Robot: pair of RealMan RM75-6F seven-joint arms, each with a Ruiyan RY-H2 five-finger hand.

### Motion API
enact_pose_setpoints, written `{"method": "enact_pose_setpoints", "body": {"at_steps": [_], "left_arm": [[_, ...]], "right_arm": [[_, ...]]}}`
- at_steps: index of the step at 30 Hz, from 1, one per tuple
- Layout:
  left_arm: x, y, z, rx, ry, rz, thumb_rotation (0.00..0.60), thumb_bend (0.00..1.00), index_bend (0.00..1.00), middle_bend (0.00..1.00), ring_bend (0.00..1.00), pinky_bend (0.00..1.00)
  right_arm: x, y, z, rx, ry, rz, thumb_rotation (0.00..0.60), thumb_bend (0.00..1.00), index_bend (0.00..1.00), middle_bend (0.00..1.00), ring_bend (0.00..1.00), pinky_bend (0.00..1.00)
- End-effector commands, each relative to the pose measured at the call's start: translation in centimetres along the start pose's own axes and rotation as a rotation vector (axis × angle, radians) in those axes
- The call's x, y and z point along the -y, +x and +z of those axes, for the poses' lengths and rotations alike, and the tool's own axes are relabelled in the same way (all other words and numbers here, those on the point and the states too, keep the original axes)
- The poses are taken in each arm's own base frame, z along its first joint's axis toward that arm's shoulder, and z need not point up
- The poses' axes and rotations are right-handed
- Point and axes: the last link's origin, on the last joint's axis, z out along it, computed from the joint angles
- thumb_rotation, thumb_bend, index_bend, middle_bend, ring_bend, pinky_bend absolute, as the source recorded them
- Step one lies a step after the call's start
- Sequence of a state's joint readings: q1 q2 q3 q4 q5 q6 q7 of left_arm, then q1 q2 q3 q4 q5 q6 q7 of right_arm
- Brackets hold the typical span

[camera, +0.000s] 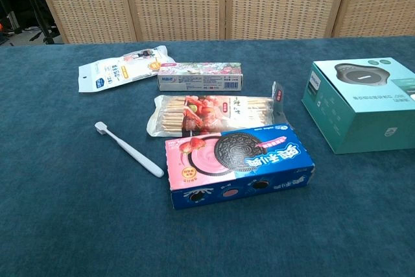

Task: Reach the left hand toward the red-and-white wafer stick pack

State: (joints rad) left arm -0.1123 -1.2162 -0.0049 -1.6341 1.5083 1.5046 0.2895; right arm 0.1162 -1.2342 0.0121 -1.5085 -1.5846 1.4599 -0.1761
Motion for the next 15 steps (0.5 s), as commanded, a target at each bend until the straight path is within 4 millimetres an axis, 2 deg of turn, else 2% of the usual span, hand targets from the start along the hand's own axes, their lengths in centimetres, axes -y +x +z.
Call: {"method": "enact_pose_setpoints", "body": {"at_steps": [1, 15], "left_arm": [[-0.06, -0.04, -0.04, 0.003, -0.004, -0.003, 0.6, 0.16, 0.0, 0.0, 0.0, 0.0], [-0.02, -0.26, 0.14, 0.014, -0.003, 0.006, 0.6, 0.17, 0.0, 0.0, 0.0, 0.0]], "right_arm": [[0.0, 0.01, -0.04, 0.0, 0.0, 0.001, 0.6, 0.36, 0.0, 0.0, 0.0, 0.0], [0.22, -0.14, -0.07, 0.008, 0.006, 0.0, 0.6, 0.36, 0.0, 0.0, 0.0, 0.0]]}}
